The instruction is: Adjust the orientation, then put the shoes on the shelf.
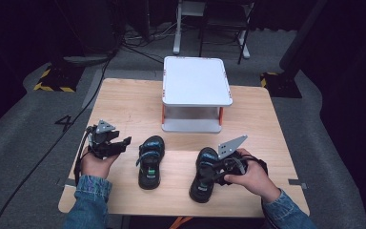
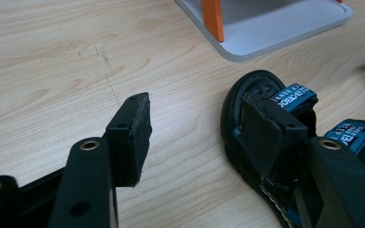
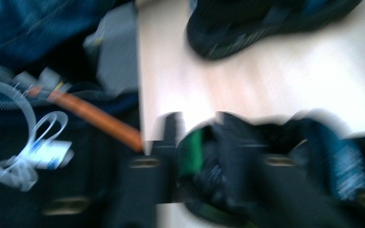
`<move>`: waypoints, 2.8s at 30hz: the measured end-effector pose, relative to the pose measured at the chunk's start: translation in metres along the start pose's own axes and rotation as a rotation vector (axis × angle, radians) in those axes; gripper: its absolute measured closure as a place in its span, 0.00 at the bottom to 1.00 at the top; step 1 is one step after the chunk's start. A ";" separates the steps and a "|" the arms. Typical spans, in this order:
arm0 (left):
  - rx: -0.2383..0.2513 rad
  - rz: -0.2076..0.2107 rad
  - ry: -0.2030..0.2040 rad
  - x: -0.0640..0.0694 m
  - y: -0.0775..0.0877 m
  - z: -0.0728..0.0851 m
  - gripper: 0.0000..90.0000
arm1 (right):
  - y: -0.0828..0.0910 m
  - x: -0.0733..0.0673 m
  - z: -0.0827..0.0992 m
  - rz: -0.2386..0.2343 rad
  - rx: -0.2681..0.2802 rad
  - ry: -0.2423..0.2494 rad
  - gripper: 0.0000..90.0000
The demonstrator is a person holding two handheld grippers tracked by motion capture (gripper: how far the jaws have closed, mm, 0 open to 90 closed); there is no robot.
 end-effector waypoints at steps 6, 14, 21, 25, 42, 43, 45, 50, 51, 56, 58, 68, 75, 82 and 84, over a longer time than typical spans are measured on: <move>0.005 -0.007 0.008 -0.001 0.001 0.001 0.49 | 0.021 0.020 0.003 0.212 0.094 -0.095 0.47; -0.002 -0.011 0.010 -0.003 0.004 0.004 0.49 | 0.003 0.039 0.020 0.132 -0.040 -0.180 0.63; 0.007 -0.029 0.021 -0.004 0.013 0.011 0.49 | 0.000 0.040 0.012 0.166 -0.045 -0.151 0.72; 0.010 -0.044 0.036 -0.007 0.023 0.020 0.49 | -0.005 0.045 -0.001 0.183 -0.035 -0.097 0.72; 0.036 -0.111 0.113 -0.019 0.064 0.057 0.49 | -0.082 0.064 -0.051 0.090 0.040 0.045 0.72; 0.034 -0.112 0.113 -0.019 0.065 0.057 0.49 | -0.082 0.065 -0.051 0.104 0.054 0.046 0.72; 0.037 -0.114 0.122 -0.019 0.066 0.058 0.49 | -0.082 0.066 -0.051 0.125 0.081 0.047 0.72; 0.029 -0.110 0.112 -0.018 0.062 0.058 0.49 | -0.087 0.073 -0.045 0.125 0.097 0.016 0.72; 0.028 -0.105 0.115 -0.018 0.061 0.057 0.49 | -0.087 0.074 -0.043 0.110 0.102 0.002 0.72; 0.025 -0.099 0.105 -0.019 0.054 0.053 0.49 | -0.085 0.074 -0.040 0.097 0.114 -0.037 0.61; 0.030 -0.095 0.110 -0.021 0.052 0.051 0.49 | -0.083 0.072 -0.040 0.113 0.138 -0.041 0.50; 0.030 -0.082 0.109 -0.026 0.043 0.046 0.49 | -0.054 0.040 -0.055 0.168 0.185 0.004 0.53; 0.044 -0.077 0.097 -0.022 0.040 0.038 0.49 | -0.063 0.018 -0.063 0.197 0.170 0.071 0.49; 0.057 -0.064 0.089 -0.021 0.036 0.032 0.49 | -0.071 0.004 -0.070 0.207 0.094 0.101 0.47; 0.053 -0.061 0.088 -0.021 0.034 0.032 0.49 | -0.075 0.001 -0.073 0.211 0.079 0.106 0.47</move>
Point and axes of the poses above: each handheld gripper's, and its own axes: y roughly backward along the jaws, z roughly out of its underside, x roughly to its right, the point moved 1 cm from there along -y, roughly forward along the jaws, and after that the axes turned 2 degrees about x, right-handed, at the moved point
